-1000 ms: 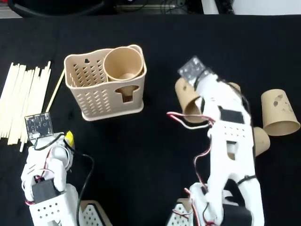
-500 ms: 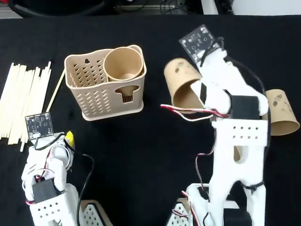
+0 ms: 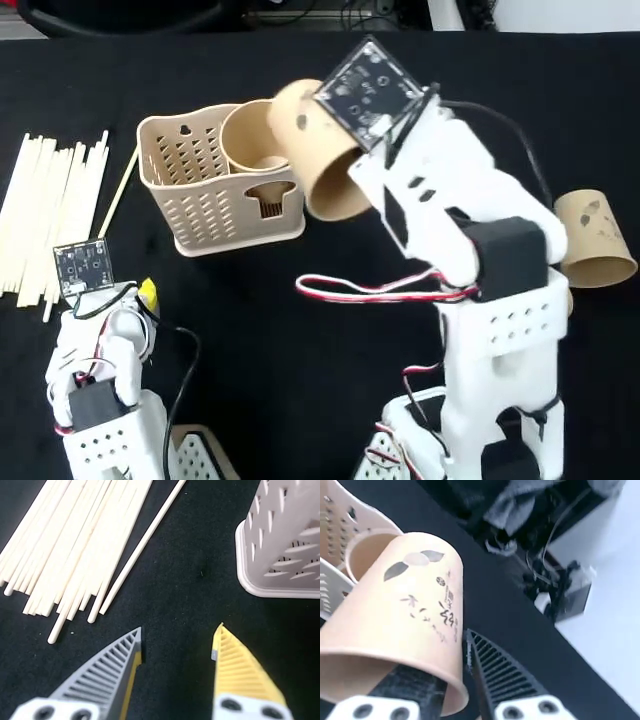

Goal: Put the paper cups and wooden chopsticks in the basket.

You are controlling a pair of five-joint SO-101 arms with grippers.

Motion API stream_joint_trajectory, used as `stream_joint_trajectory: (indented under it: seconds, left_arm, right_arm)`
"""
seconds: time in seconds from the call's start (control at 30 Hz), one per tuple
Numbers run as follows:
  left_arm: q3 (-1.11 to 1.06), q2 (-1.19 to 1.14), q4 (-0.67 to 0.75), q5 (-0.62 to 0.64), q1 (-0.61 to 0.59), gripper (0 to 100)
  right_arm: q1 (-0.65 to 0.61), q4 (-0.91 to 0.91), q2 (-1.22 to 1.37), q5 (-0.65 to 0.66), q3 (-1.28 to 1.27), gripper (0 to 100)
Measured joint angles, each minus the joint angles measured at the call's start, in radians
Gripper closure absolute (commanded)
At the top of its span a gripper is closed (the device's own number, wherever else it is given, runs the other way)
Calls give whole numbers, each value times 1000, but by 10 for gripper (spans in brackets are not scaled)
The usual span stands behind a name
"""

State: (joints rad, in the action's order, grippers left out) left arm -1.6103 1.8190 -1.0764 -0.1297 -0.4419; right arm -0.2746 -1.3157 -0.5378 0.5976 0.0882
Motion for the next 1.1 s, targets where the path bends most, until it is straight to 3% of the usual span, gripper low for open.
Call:
stream_joint_trajectory:
  seconds: [0.43, 0.77, 1.1]
  left_arm:
    - [0, 0, 0, 0, 0, 770]
    - [0, 0, 0, 0, 0, 770]
    - [0, 0, 0, 0, 0, 770]
  right_arm:
    - [-38, 71, 247, -2, 3, 987]
    - [-38, 46, 270, 0, 92, 983]
    - [-121, -9, 311, 0, 183, 983]
